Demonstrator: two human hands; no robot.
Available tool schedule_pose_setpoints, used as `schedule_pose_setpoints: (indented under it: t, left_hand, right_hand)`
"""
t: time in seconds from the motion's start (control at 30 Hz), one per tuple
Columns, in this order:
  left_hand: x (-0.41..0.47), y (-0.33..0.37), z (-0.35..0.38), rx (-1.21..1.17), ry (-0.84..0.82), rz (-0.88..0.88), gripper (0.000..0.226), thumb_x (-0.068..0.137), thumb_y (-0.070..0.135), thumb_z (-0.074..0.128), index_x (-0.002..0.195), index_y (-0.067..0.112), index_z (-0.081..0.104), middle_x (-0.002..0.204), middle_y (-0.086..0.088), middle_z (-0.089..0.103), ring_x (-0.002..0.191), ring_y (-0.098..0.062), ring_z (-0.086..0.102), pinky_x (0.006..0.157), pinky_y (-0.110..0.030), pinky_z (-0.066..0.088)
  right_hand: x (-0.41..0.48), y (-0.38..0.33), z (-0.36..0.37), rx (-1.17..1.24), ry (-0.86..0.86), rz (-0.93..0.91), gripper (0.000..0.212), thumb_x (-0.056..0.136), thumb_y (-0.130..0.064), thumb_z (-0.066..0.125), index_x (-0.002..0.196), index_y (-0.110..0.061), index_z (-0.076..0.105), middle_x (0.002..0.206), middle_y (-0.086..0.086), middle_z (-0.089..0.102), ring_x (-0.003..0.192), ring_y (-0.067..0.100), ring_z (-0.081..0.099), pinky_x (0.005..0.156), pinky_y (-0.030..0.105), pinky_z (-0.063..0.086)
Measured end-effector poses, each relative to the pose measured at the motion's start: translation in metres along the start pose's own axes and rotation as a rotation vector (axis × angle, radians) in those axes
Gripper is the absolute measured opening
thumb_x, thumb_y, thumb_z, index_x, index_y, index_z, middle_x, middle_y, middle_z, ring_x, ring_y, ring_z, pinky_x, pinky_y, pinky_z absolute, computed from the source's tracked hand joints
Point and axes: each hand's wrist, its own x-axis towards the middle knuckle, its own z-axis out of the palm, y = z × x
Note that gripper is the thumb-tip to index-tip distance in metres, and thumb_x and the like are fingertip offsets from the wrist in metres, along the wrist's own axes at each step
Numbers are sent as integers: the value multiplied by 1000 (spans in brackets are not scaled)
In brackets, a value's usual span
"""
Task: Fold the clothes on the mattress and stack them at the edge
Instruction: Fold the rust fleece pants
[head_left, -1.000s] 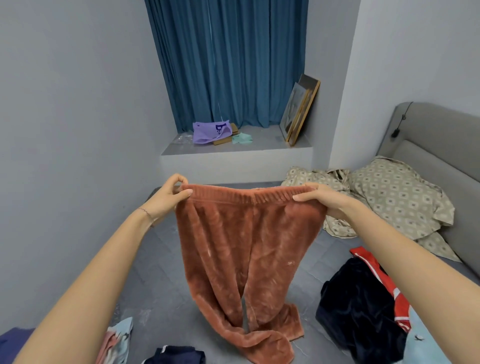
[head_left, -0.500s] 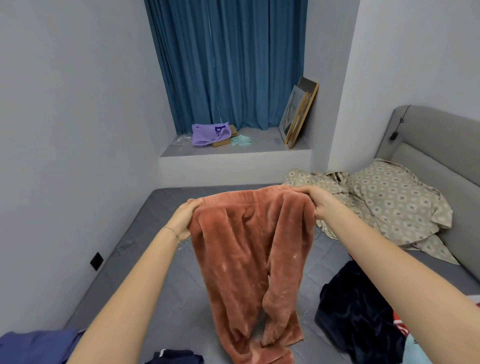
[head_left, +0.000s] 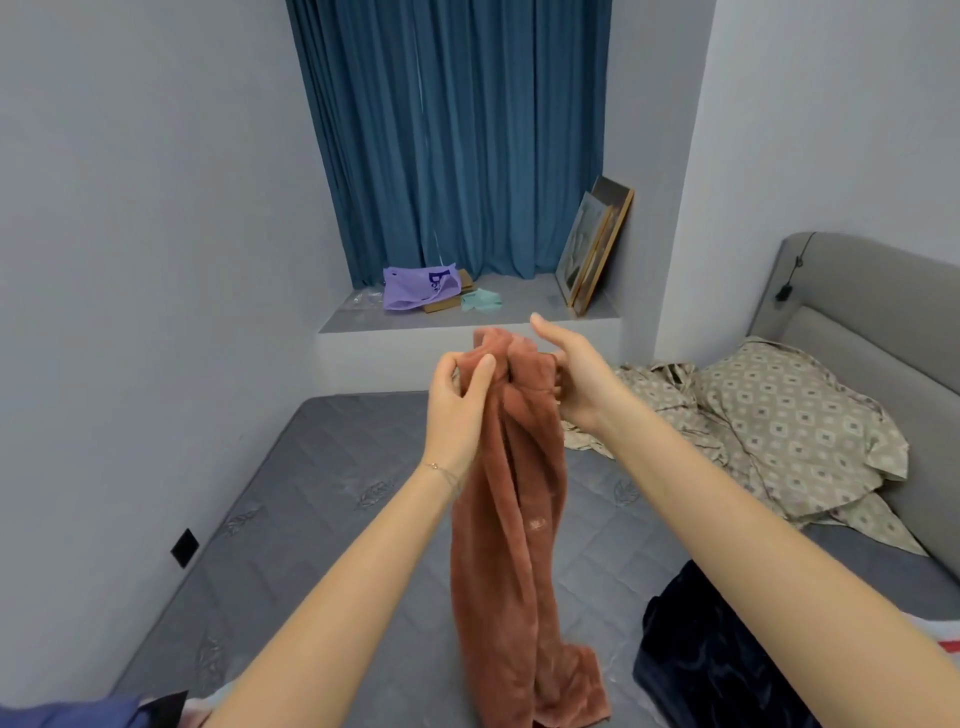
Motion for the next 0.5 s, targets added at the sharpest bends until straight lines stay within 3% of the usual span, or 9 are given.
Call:
schedule_pose_setpoints:
  t: [0.07, 0.13, 0.23, 0.3, 0.37, 0.43, 0.5]
  left_hand:
    - [-4, 2, 1, 25, -84, 46, 17, 96, 15, 56, 100, -2, 55, 86, 3, 66, 81, -2, 62, 73, -18, 51]
    - [-7, 4, 3, 127, -248, 91, 16, 96, 13, 55, 106, 1, 58, 105, 4, 66, 98, -1, 61, 86, -20, 48]
    - [-7, 9, 2, 342, -541, 95, 36, 99, 20, 48, 134, 13, 52, 148, 10, 37, 138, -3, 33, 112, -24, 29]
    - [1, 9, -1, 540, -634, 109, 43, 102, 26, 42, 144, 19, 41, 157, 8, 20, 142, 3, 15, 115, -20, 15]
    - [6, 7, -5, 588, -719, 90, 42, 103, 23, 40, 145, 18, 39, 159, 7, 17, 140, 5, 14, 113, -17, 14]
    - [9, 8, -9, 362, -617, 15, 33, 103, 17, 39, 130, 13, 57, 149, 2, 41, 135, -5, 39, 109, -26, 33]
    - [14, 6, -14, 179, -292, -19, 28, 102, 16, 40, 106, 7, 67, 119, -2, 65, 109, -13, 62, 95, -34, 47]
  right_hand:
    - [0, -10, -12, 29, -66, 68, 60, 86, -62, 53, 64, -11, 75, 73, 10, 70, 66, 23, 68, 59, 26, 55]
    - [0, -16, -23, 6, -97, 98, 63, 81, -65, 57, 75, -5, 75, 82, 13, 72, 76, 27, 71, 66, 31, 58]
    - [-3, -23, -30, -148, -123, 76, 47, 80, -59, 62, 79, -14, 77, 79, 7, 74, 71, 19, 72, 60, 28, 57]
    - [-2, -25, -31, -259, -124, 72, 31, 84, -45, 66, 89, -16, 76, 85, 5, 74, 74, 15, 72, 60, 26, 58]
    - [1, -23, -32, -341, -87, 97, 20, 87, -31, 65, 94, -13, 72, 82, 4, 74, 70, 12, 70, 57, 23, 56]
    - [3, -20, -32, -297, -20, 98, 9, 88, -18, 62, 86, -12, 68, 65, 0, 69, 56, 9, 65, 49, 19, 52]
    - [3, -19, -33, -222, -33, 52, 9, 87, -9, 58, 90, -10, 66, 70, 2, 69, 62, 12, 65, 57, 20, 54]
